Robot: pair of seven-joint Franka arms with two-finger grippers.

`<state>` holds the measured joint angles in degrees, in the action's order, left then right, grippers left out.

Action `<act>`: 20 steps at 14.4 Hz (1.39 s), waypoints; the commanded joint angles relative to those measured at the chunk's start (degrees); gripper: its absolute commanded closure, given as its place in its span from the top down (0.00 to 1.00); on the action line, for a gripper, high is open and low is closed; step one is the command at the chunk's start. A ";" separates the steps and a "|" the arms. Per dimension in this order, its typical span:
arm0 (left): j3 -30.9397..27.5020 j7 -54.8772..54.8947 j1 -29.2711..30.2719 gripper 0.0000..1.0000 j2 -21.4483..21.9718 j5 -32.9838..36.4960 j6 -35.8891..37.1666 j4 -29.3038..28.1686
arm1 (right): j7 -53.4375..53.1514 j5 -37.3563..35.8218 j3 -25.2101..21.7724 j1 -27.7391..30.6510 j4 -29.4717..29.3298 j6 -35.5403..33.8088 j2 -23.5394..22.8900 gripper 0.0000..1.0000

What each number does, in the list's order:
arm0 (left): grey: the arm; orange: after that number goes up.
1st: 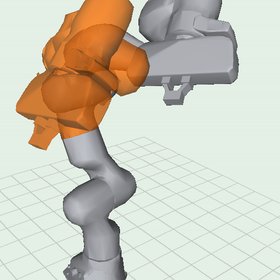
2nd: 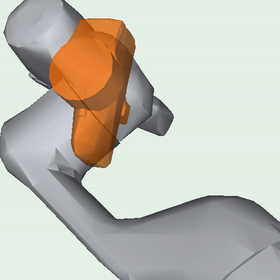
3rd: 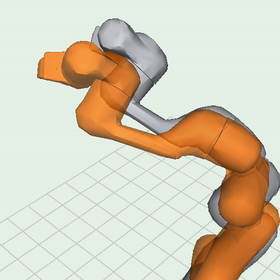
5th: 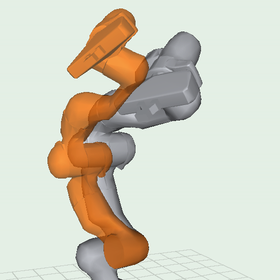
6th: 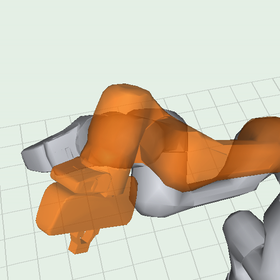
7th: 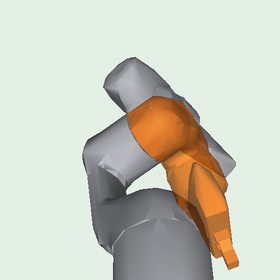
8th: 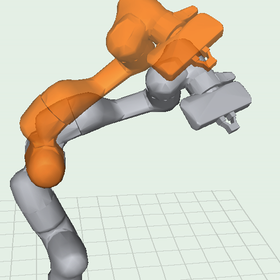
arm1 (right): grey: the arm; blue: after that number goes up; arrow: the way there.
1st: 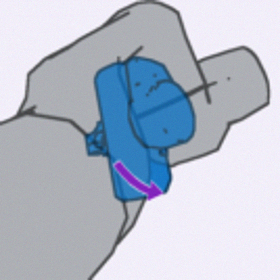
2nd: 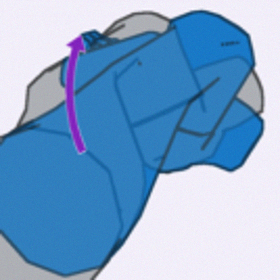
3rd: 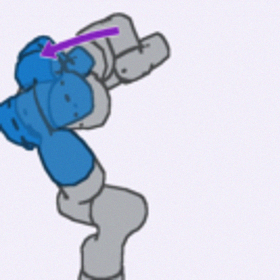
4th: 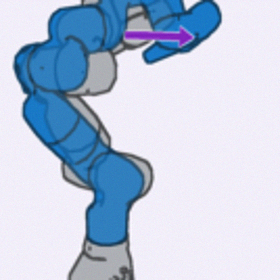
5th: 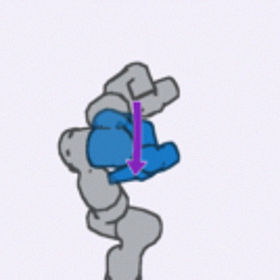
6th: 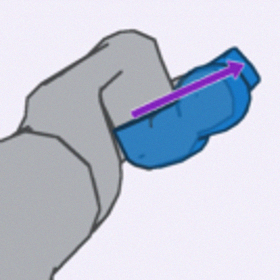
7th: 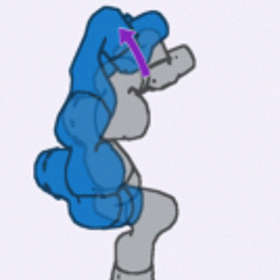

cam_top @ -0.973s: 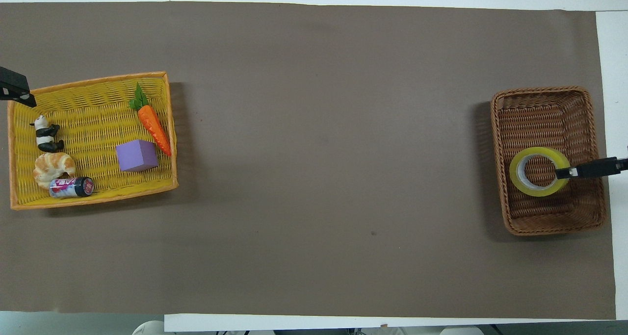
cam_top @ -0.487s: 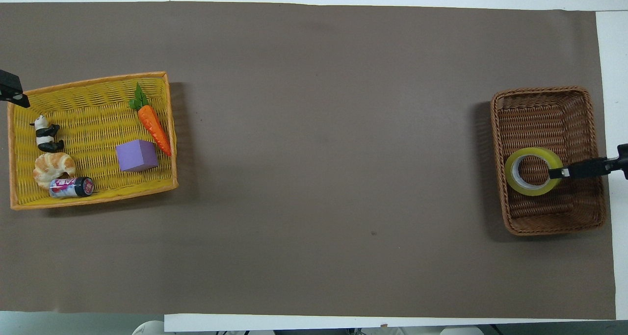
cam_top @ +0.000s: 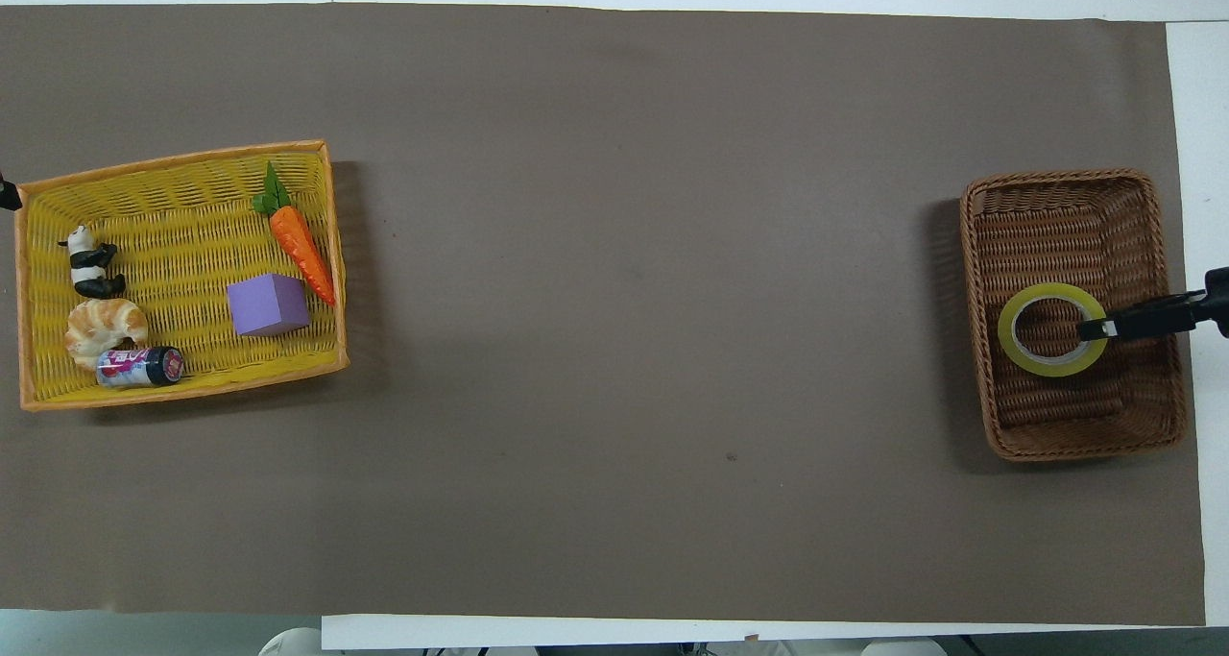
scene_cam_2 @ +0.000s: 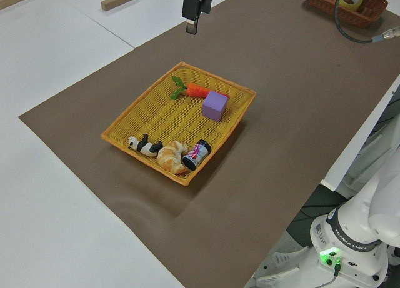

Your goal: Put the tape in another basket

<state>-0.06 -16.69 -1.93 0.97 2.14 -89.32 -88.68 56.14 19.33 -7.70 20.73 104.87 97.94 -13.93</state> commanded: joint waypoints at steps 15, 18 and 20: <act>1.90 9.39 1.67 1.00 0.17 -1.53 -0.85 -0.88 | -47.08 -21.17 1.38 -18.79 -16.45 -18.49 14.20 1.00; 1.90 9.13 1.58 1.00 0.35 -1.53 -0.07 -1.41 | -47.53 -21.35 -1.08 -22.66 -16.80 -18.22 13.84 1.00; 1.82 9.13 2.37 1.00 0.35 -1.53 -0.07 -1.41 | -47.61 -21.26 -1.09 -22.76 -16.80 -18.05 13.75 1.00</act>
<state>1.56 -8.34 -0.76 0.81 1.21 -90.12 -89.48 9.04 -1.05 -8.08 -1.54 89.66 80.81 0.53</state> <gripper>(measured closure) 0.000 0.000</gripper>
